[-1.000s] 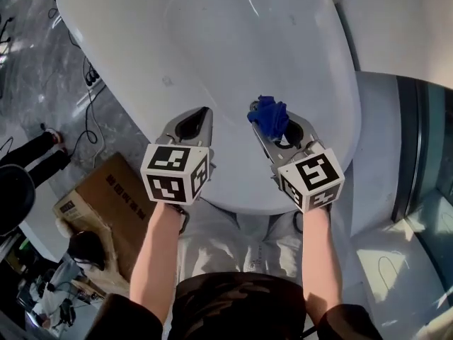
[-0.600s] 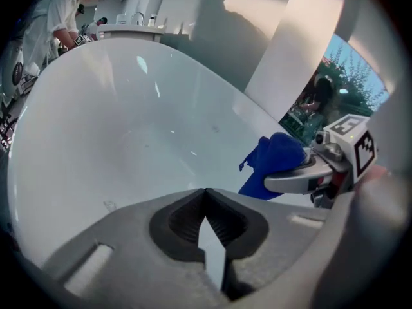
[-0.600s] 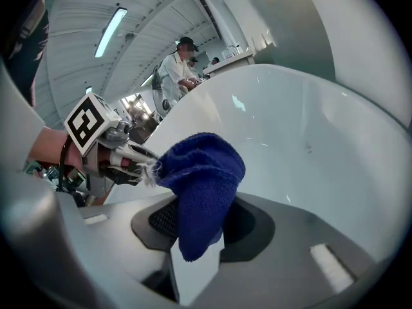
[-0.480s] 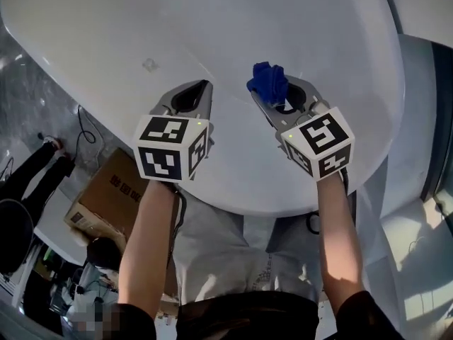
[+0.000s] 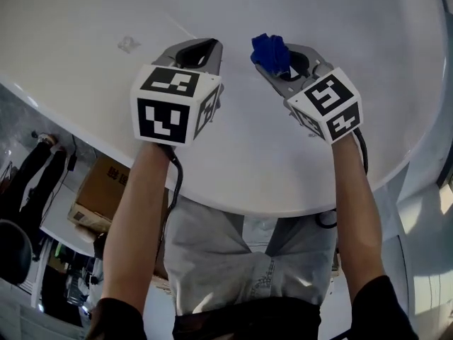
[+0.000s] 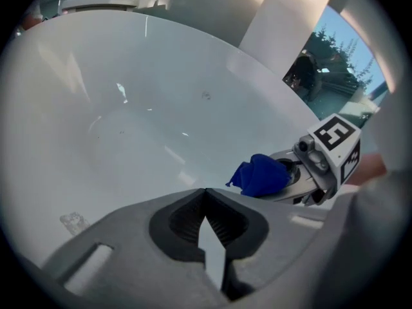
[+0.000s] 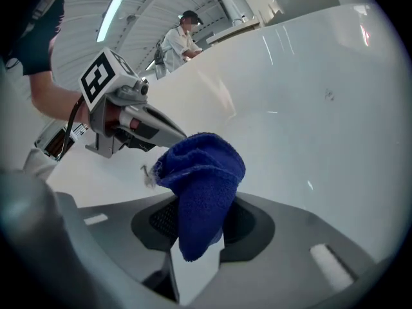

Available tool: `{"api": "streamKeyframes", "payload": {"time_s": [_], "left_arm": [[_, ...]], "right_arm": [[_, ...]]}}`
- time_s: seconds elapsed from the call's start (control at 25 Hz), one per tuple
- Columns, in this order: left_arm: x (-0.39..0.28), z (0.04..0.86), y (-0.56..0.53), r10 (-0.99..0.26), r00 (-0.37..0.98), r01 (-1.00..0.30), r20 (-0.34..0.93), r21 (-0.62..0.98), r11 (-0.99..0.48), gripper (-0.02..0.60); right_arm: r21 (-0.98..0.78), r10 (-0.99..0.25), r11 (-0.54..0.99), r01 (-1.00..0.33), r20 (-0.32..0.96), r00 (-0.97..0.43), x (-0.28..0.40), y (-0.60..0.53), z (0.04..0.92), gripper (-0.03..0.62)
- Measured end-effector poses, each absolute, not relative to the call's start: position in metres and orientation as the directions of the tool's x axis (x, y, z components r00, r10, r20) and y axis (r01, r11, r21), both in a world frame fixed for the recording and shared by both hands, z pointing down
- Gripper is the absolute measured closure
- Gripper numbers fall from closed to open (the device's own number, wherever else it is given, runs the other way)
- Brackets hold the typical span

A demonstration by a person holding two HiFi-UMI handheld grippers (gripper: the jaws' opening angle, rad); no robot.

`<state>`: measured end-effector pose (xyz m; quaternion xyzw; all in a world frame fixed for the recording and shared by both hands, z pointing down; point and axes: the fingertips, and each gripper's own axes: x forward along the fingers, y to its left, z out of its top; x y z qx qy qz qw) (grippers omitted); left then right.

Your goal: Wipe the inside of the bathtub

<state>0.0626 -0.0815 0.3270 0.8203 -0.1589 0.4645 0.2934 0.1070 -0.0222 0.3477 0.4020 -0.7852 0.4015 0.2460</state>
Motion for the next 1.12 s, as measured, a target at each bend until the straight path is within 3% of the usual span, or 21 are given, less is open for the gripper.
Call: {"api": "streamKeyframes", "payload": {"time_s": [0.44, 0.88, 1.12], "left_arm": [[0.079, 0.367, -0.085, 0.114, 0.465, -0.352, 0.878, 0.301, -0.886, 0.580], [0.080, 0.393, -0.081, 0.168, 0.439, -0.412, 0.883, 0.364, -0.835, 0.580], [0.087, 0.414, -0.076, 0.155, 0.417, -0.458, 0.896, 0.354, -0.815, 0.580]], "right_arm": [[-0.435, -0.236, 0.463, -0.772, 0.779, -0.581, 0.089, -0.002, 0.436, 0.450], [-0.488, -0.023, 0.493, -0.720, 0.820, -0.572, 0.081, 0.033, 0.503, 0.450], [-0.502, 0.007, 0.463, -0.730, 0.826, -0.564, 0.081, 0.047, 0.541, 0.450]]}}
